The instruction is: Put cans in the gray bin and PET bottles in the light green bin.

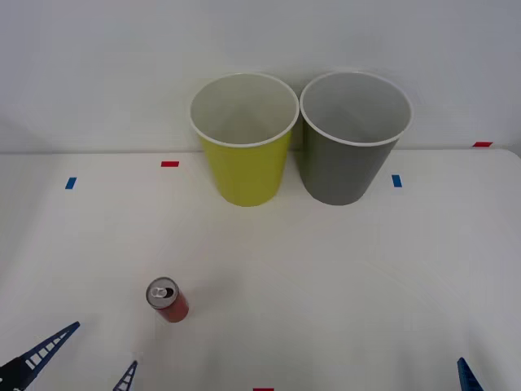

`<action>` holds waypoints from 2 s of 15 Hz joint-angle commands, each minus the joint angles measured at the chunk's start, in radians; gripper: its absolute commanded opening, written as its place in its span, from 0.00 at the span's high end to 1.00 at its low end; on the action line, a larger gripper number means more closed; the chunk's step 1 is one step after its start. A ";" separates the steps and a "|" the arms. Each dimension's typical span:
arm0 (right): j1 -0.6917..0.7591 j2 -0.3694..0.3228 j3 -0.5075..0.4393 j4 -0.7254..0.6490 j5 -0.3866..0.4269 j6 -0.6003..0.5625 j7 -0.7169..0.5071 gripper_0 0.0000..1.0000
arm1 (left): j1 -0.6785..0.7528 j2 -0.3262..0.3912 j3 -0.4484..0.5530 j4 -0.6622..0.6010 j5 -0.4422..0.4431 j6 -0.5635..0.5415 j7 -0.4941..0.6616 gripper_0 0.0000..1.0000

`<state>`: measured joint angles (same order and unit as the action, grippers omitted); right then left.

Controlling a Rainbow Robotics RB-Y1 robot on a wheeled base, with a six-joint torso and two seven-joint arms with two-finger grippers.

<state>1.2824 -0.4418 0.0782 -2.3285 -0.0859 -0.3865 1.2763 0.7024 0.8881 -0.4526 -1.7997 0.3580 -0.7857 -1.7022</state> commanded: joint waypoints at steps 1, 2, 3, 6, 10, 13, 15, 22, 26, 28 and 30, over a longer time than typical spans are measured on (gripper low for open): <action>0.000 0.000 0.000 0.000 0.000 0.000 0.000 0.00 | -0.132 0.040 -0.104 0.031 0.061 0.022 -0.002 0.00; 0.000 0.000 0.000 0.000 0.000 0.000 0.000 0.00 | -0.172 0.049 -0.132 0.043 0.076 0.032 -0.002 0.00; 0.000 0.000 0.000 0.000 0.000 0.000 0.000 0.00 | -0.219 0.060 -0.169 0.060 0.088 0.032 -0.002 0.00; 0.000 0.000 0.000 0.000 0.000 0.000 0.000 0.00 | -0.331 0.061 -0.253 0.108 0.121 0.032 0.001 0.00; 0.000 0.000 0.000 0.000 0.000 0.000 0.000 0.00 | -0.426 0.060 -0.310 0.146 0.154 0.032 0.003 0.00; 0.000 0.000 0.000 0.000 0.000 0.000 0.000 0.00 | -0.480 0.058 -0.347 0.169 0.179 0.037 0.004 0.00; 0.000 0.000 0.000 0.000 0.000 0.000 0.000 0.00 | -0.511 0.055 -0.363 0.197 0.190 0.039 0.006 0.00; 0.000 0.000 0.000 0.000 0.000 0.000 0.000 0.00 | -0.560 0.023 -0.377 0.204 0.214 0.068 0.004 0.00; 0.000 0.000 0.000 0.000 0.000 0.000 0.000 0.00 | -0.580 0.012 -0.377 0.204 0.213 0.078 0.004 0.00; 0.000 0.000 0.000 0.000 0.000 0.000 0.000 0.00 | -0.589 0.009 -0.377 0.204 0.214 0.100 0.006 0.00; 0.000 0.000 0.000 0.000 0.000 0.000 0.000 0.00 | -0.592 0.005 -0.377 0.204 0.214 0.123 0.009 0.00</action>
<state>1.2824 -0.4418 0.0782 -2.3286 -0.0859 -0.3865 1.2763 0.1125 0.8950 -0.8299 -1.5951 0.5720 -0.6736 -1.6953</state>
